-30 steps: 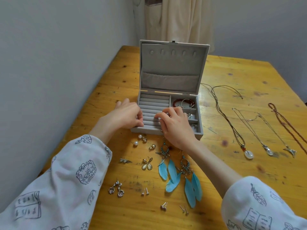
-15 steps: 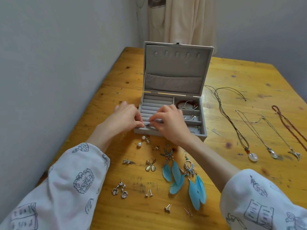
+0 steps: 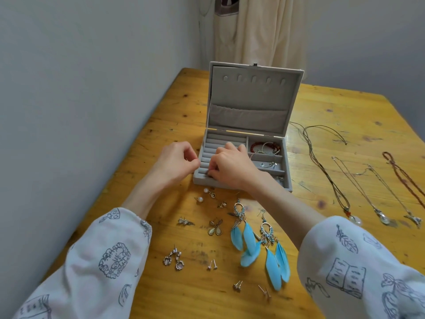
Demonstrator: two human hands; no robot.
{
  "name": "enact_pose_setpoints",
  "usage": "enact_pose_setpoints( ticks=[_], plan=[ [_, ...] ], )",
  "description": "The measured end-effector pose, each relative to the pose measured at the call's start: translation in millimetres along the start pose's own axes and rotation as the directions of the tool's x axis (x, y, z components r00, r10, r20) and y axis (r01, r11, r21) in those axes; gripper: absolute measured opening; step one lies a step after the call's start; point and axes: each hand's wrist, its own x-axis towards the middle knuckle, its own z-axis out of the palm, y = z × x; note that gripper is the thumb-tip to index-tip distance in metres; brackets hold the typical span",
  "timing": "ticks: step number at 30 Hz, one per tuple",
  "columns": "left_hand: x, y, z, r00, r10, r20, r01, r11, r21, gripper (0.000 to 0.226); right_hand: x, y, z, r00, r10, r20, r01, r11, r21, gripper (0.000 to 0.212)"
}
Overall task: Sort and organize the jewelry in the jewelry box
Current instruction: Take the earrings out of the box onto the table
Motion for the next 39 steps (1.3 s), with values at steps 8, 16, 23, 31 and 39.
enact_pose_setpoints(
  ticks=[8, 16, 23, 31, 39],
  plan=[
    [-29, 7, -6, 0.996, -0.035, -0.083, 0.016, 0.976, -0.218, 0.008, -8, -3, -6, 0.999, 0.035, 0.007, -0.036, 0.997, 0.075, 0.027],
    [-63, 44, 15, 1.0, 0.007, -0.002, -0.007, 0.959, -0.284, 0.005, -96, 17, -25, 0.954, 0.273, -0.122, -0.171, 0.834, 0.525, 0.015],
    [-93, 94, 62, 0.964, 0.107, 0.243, -0.076, 0.988, -0.134, 0.005, -191, 44, -2, 0.885, 0.458, -0.081, -0.345, 0.763, 0.547, 0.007],
    [-111, 134, 108, 0.912, 0.1, 0.399, -0.085, 0.995, -0.055, 0.013, -249, 60, 20, 0.863, 0.498, -0.087, -0.411, 0.792, 0.451, 0.011],
    [-133, 132, 119, 0.902, 0.106, 0.419, -0.192, 0.967, 0.168, 0.012, -273, 36, 39, 0.865, 0.469, -0.177, -0.348, 0.816, 0.462, 0.012]
  ],
)
